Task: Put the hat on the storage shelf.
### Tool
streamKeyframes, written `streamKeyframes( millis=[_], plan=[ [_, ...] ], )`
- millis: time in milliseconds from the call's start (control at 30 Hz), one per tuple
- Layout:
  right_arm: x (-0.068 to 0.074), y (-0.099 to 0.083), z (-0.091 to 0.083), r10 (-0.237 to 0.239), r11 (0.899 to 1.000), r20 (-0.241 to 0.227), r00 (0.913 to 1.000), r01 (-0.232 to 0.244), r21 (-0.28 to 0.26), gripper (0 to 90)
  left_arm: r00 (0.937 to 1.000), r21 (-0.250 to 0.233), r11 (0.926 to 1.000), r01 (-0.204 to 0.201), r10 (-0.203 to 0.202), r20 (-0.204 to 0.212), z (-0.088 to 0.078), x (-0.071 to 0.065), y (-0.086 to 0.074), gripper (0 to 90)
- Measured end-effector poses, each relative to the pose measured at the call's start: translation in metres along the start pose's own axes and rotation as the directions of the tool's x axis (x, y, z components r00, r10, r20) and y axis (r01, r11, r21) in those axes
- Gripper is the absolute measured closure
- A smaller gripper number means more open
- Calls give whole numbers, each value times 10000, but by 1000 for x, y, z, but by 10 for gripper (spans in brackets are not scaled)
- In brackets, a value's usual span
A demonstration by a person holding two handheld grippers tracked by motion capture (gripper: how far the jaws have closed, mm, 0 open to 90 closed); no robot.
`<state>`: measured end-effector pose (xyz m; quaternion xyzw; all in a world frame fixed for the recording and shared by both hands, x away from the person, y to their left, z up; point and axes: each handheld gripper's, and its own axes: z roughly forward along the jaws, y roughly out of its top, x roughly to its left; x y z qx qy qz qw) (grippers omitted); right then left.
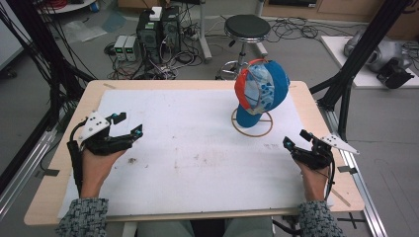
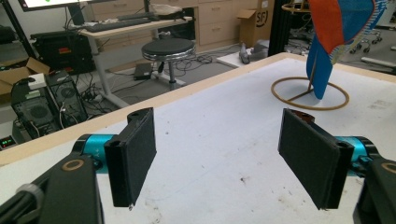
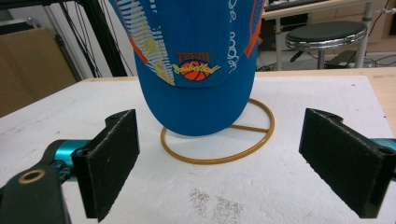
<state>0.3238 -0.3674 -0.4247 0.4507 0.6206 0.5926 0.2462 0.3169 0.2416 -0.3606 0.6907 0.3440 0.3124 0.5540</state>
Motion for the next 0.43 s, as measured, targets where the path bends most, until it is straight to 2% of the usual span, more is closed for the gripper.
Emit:
streamKeyframes(
  millis=[433],
  plan=[
    [0, 0, 1, -45, 10000, 1, 10000, 45, -6, 114, 10000, 129, 9999, 33, -32, -59, 0, 1, -5, 271]
  ],
)
